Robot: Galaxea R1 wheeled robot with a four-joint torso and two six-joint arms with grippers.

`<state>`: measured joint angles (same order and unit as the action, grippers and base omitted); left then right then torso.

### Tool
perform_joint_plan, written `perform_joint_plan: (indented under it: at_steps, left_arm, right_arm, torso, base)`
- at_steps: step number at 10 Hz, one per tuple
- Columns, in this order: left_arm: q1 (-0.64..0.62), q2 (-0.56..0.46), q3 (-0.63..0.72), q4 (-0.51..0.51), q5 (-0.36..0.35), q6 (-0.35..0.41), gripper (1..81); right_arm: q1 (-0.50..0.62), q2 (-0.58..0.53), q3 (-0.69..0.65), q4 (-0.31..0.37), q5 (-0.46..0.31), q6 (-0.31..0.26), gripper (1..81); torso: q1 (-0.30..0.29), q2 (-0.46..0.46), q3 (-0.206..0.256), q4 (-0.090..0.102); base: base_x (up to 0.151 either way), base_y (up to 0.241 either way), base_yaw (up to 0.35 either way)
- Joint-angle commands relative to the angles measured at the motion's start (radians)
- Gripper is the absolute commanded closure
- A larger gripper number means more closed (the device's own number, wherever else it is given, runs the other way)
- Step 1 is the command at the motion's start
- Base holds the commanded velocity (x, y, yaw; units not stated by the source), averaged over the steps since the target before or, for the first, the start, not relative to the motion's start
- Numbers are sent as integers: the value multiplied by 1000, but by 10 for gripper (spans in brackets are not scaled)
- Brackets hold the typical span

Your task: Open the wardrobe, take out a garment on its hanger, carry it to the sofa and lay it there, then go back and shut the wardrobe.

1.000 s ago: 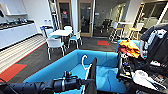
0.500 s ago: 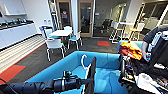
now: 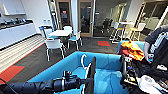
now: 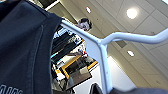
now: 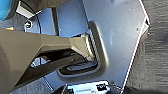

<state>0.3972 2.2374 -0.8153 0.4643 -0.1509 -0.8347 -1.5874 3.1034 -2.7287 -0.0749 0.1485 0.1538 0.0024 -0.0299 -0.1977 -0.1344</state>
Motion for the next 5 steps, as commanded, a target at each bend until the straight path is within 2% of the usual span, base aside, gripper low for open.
perform_joint_plan:
  at_steps: [1,2,3,4,5]
  left_arm:
    - [-134,-16,41,28,-47,19,811]
    - [-134,-18,41,28,-47,19,811]
    - [-134,-18,36,28,-67,20,811]
    - [-136,-18,21,28,-108,19,811]
    - [-149,-15,-1,24,-142,11,811]
  right_arm:
    - [16,13,9,-11,-63,-5,10]
    - [16,13,9,-11,-63,-5,10]
    - [17,13,9,-11,-63,-5,10]
    - [17,13,9,-11,-63,-5,10]
    - [17,13,9,-11,-63,-5,10]
  torso:
    - [0,0,0,0]
    - [0,0,-30,0]
    - [0,0,-91,0]
    - [-1,0,-102,0]
    - [-2,0,-55,0]
  base:
    - [0,0,0]
    - [0,0,0]
    - [0,0,0]
    - [0,0,0]
    - [0,0,0]
